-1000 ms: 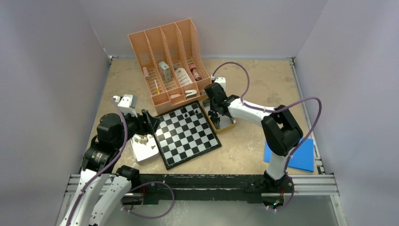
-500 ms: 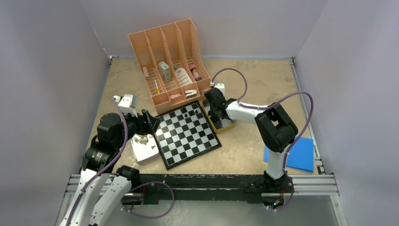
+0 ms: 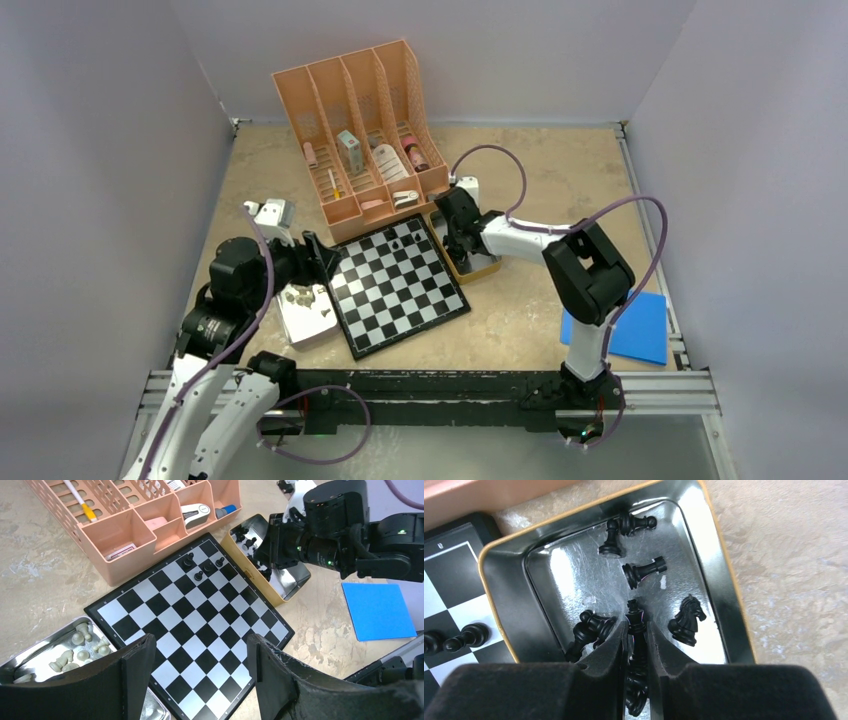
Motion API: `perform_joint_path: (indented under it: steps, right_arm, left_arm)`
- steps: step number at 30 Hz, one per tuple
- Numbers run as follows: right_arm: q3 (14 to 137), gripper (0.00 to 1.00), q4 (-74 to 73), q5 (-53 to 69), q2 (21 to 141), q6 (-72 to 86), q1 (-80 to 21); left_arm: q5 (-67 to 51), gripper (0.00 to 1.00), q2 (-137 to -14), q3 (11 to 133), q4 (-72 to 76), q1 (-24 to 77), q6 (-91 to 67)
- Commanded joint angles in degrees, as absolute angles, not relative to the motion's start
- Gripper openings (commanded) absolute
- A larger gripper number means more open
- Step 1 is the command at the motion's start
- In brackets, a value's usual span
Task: Set up the chess pieces on the board
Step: Pick up the chess piece from the storage box.
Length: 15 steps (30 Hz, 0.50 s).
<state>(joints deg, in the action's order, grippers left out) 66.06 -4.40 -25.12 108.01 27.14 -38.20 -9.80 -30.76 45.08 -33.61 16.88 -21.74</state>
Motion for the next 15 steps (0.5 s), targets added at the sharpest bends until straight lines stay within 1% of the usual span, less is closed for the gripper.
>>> perform_joint_path:
  steps: [1,8,11,15]
  right_arm:
    - [66.1,0.16,-4.1,-29.1,102.3,27.1,-38.1]
    - [66.2,0.15,-2.6,-28.9,96.8,25.0,-39.2]
    - [65.4,0.15,-0.4,-29.0,93.4,23.0,-41.5]
    - [61.7,0.16,7.3,-27.6,88.6,17.3,-47.3]
  left_arm:
    - [-10.5,0.66,-32.3,44.6,-31.6,16.5,-21.9]
    - [-14.6,0.61,-38.0,46.9,-31.9,16.5,-22.1]
    - [-17.7,0.58,-41.8,49.8,-32.7,16.5,-23.4]
    - [-25.1,0.51,-47.1,51.8,-31.5,16.5,-26.5]
